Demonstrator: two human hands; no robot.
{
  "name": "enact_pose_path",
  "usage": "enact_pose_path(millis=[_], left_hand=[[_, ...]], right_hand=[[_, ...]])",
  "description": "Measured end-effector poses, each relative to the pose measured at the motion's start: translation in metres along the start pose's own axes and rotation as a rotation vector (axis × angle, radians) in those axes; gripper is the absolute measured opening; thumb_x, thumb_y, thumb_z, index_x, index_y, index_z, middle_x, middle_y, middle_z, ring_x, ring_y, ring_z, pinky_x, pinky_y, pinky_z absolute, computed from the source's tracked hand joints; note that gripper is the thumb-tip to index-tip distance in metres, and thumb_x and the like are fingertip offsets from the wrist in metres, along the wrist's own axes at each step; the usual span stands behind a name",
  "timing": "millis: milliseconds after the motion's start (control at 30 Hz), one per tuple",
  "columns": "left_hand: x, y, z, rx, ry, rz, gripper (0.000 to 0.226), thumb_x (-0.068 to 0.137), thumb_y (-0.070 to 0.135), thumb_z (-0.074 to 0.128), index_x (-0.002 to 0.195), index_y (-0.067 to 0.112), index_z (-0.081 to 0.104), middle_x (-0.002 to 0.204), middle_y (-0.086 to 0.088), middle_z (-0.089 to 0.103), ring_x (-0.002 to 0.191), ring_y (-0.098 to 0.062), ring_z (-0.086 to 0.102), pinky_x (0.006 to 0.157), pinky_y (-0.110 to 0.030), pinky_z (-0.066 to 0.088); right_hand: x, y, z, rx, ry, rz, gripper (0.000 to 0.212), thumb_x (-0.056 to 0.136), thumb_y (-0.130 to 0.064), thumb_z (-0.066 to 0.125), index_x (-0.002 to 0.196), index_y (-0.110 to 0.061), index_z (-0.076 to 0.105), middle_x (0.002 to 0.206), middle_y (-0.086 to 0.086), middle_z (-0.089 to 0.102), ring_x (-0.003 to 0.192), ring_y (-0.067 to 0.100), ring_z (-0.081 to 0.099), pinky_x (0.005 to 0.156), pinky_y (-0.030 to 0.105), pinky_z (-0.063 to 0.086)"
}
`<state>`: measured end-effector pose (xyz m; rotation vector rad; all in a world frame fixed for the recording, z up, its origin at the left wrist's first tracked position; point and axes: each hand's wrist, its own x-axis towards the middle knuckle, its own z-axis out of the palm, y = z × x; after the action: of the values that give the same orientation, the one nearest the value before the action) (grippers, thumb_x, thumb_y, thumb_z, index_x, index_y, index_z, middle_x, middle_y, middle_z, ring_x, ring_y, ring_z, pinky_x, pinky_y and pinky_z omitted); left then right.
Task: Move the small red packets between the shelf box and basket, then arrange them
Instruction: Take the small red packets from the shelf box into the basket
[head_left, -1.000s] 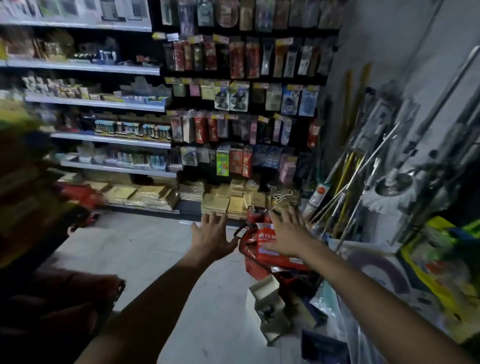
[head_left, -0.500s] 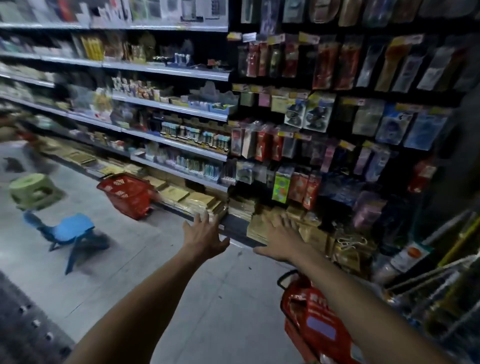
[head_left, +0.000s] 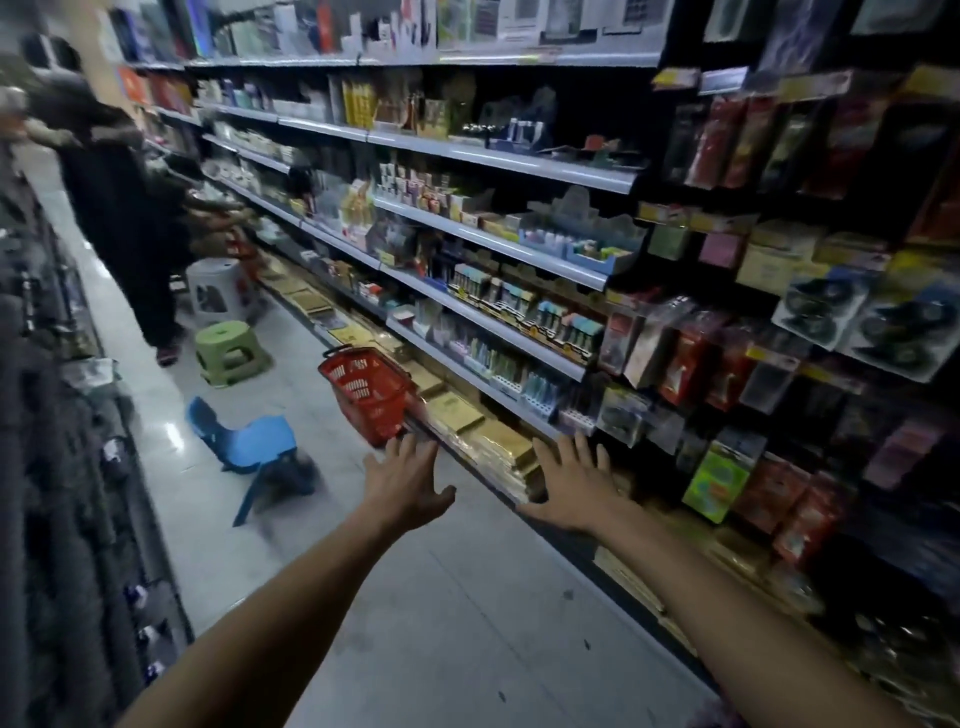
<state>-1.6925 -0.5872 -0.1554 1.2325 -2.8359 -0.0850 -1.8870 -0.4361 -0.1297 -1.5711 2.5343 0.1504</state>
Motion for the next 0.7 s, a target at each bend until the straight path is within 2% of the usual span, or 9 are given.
enact_pose_path(millis=[133,300,467,600,700], left_hand=[[0.069,-0.036,-0.003,0.038,-0.021,-0.096,0.083,0.085,0.07,0.056,0.154,0.033,0.028,0.159,-0.008,0.033,0.144,-0.031,0.035,0.109,-0.06,0.036],[0.173,-0.081,-0.041,0.089,-0.026,-0.234,0.086,0.085,0.071,0.055,0.156,0.031,0.025,0.162,-0.01,0.027,0.147,-0.033,0.028,0.11,-0.06,0.033],[0.256,-0.121,-0.064,0.056,0.023,-0.329,0.088,0.083,0.077,0.046,0.156,0.032,0.025,0.161,-0.011,0.03,0.148,-0.033,0.026,0.112,-0.063,0.032],[0.306,-0.174,-0.066,0.065,0.02,-0.401,0.09,0.086,0.073,0.05,0.16,0.035,0.015,0.165,-0.012,0.024,0.153,-0.034,0.019,0.114,-0.062,0.029],[0.347,-0.225,-0.055,0.067,0.02,-0.432,0.092,0.085,0.074,0.05,0.161,0.034,0.014,0.169,-0.011,0.015,0.155,-0.034,0.011,0.117,-0.064,0.024]], right_hand=[[0.106,-0.008,-0.01,0.016,0.006,-0.098,0.111,0.081,-0.079,0.052,0.162,-0.024,-0.002,0.169,0.01,-0.007,0.153,0.043,-0.013,0.12,0.066,-0.003],[0.226,-0.024,-0.054,0.043,0.067,-0.232,0.108,0.084,-0.076,0.052,0.161,-0.022,0.0,0.169,0.014,-0.003,0.154,0.042,-0.009,0.12,0.065,0.004],[0.343,-0.051,-0.097,0.068,0.1,-0.31,0.108,0.083,-0.075,0.052,0.161,-0.019,0.002,0.168,0.017,0.0,0.153,0.044,-0.009,0.12,0.066,0.008],[0.427,-0.093,-0.109,0.036,0.104,-0.374,0.107,0.083,-0.073,0.055,0.161,-0.022,0.002,0.168,0.018,-0.002,0.153,0.045,-0.012,0.12,0.066,0.002],[0.492,-0.128,-0.112,0.023,0.085,-0.415,0.107,0.083,-0.072,0.054,0.161,-0.024,0.0,0.168,0.02,-0.003,0.153,0.044,-0.01,0.12,0.064,0.0]])
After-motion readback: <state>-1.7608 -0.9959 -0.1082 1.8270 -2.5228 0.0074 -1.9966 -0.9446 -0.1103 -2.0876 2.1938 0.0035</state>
